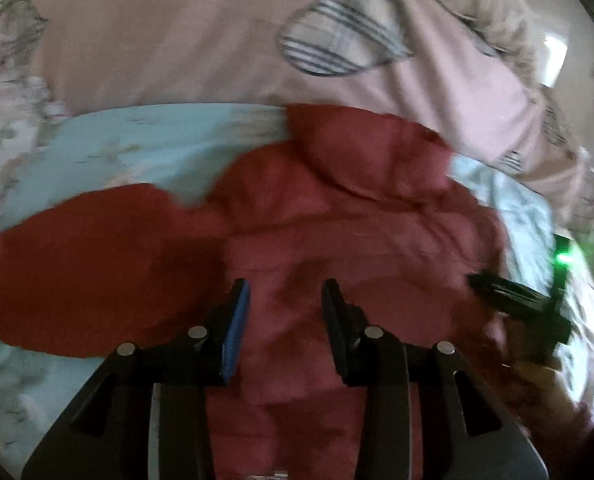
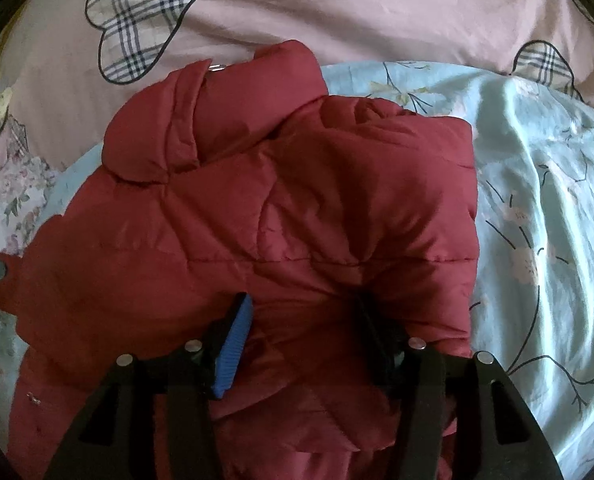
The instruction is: Fold large clothes
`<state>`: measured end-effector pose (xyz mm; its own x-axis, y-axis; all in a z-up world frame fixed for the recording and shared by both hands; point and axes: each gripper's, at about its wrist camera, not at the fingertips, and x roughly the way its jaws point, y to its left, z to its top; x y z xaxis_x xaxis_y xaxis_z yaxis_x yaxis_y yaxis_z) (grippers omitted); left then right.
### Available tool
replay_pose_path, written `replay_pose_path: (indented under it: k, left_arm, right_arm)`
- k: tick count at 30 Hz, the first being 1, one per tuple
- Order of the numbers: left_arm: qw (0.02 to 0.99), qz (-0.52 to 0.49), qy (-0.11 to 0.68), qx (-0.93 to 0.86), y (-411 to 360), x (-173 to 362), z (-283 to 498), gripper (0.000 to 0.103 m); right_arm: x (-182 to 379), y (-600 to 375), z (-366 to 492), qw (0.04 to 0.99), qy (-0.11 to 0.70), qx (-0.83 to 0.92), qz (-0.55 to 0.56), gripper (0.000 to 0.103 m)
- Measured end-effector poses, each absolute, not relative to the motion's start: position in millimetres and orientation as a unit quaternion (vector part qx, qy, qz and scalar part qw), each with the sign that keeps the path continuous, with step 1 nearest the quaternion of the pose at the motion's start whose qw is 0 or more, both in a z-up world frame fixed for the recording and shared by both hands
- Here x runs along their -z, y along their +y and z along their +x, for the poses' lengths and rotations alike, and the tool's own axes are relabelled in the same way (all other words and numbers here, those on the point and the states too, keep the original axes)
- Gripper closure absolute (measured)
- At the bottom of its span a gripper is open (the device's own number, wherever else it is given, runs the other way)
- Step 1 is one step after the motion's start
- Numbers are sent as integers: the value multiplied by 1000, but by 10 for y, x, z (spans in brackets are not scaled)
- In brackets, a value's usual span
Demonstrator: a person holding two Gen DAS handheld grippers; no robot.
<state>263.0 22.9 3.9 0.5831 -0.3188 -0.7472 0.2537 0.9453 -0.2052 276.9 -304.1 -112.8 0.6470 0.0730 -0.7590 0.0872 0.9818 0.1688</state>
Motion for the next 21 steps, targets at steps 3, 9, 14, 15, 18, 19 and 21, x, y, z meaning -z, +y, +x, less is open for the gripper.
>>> replay_pose_path:
  k: [3, 9, 14, 15, 18, 19, 21]
  left_arm:
    - [880, -3, 446, 165, -66, 151, 2669, 68]
    - [861, 40, 489, 135, -201, 693, 2822, 67]
    - [860, 37, 491, 134, -189, 676, 2855, 68]
    - [860, 37, 491, 133, -193, 672, 2853, 68]
    - [861, 39, 490, 132, -210, 675, 2844, 68]
    - [861, 39, 490, 132, -207, 682, 2853, 68]
    - [860, 34, 490, 135, -205, 698, 2849, 68]
  right_arm:
    - [1140, -3043, 2772, 903, 421, 5, 87, 46]
    - [1140, -3073, 2741, 900, 427, 7, 85, 46]
    - [1006, -2961, 2635, 906, 417, 19, 71, 44]
    - [946, -2904, 2585, 911, 405, 8, 72, 44]
    - [883, -2691, 2556, 918, 395, -5, 35, 45]
    - [929, -2637, 2590, 914, 406, -9, 24, 46]
    - [1077, -2629, 2664, 902, 431, 2, 11, 46]
